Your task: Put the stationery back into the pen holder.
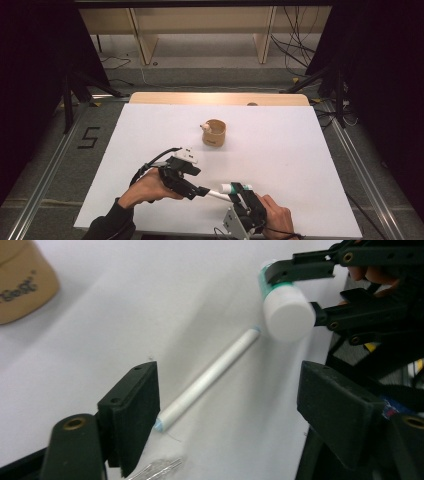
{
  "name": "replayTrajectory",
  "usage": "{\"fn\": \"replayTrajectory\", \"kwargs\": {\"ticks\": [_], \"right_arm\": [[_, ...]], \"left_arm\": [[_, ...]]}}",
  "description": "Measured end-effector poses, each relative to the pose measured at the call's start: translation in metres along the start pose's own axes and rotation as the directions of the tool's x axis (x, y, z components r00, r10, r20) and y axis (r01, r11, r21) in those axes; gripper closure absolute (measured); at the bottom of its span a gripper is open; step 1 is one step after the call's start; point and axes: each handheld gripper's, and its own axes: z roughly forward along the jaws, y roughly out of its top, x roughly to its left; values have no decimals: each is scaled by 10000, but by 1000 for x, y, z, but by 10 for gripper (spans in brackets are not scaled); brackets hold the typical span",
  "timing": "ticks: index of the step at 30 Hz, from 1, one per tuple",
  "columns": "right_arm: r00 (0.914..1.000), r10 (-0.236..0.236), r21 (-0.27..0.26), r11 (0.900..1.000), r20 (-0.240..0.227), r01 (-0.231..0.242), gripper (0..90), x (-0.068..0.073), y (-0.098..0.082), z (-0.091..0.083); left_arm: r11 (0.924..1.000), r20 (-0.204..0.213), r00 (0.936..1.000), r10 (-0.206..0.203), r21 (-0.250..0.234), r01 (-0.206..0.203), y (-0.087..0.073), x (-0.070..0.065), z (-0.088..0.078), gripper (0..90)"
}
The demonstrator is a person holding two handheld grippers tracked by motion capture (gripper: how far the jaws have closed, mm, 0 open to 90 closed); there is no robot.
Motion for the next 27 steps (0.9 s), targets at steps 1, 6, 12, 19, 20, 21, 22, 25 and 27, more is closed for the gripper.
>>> {"fn": "replayTrajectory", "kwargs": {"ticks": [1, 6, 12, 19, 20, 21, 22, 25, 27], "right_arm": [[9998, 209, -16, 9998, -51, -209, 660, -2, -1, 1], [9918, 1241, -38, 9922, -314, -1243, 660, -12, -6, 5], [9724, 2226, -220, 9742, -696, -2246, 660, -24, -8, 10], [9328, 3401, -403, 9371, -1194, -3468, 660, -38, -13, 18], [9238, 3595, -408, 9292, -1315, -3674, 660, -40, -14, 19], [9168, 3745, -421, 9227, -1391, -3833, 660, -42, -14, 20], [9092, 3901, -431, 9156, -1453, -3997, 660, -44, -15, 21], [8776, 4468, -410, 8871, -1738, -4597, 659, -49, -17, 26], [8566, 4782, -417, 8683, -1939, -4942, 660, -52, -18, 29]], "left_arm": [[9998, -38, 9999, -113, -149, 112, -4, 2, -1, 236], [9978, -448, 9981, -417, -528, 393, -21, 11, -5, 223], [9902, -676, 9948, -762, -1224, 675, -34, 14, -5, 214], [9760, -973, 9883, -1172, -1953, 965, -49, 15, -3, 184], [9731, -987, 9870, -1270, -2053, 1047, -51, 16, -3, 178], [9699, -1025, 9856, -1346, -2173, 1098, -54, 16, -3, 173], [9662, -1061, 9840, -1433, -2304, 1158, -57, 17, -3, 171], [9553, -1152, 9788, -1695, -2635, 1344, -64, 18, -3, 165], [9498, -1202, 9762, -1808, -2791, 1415, -69, 20, -4, 161]]}}
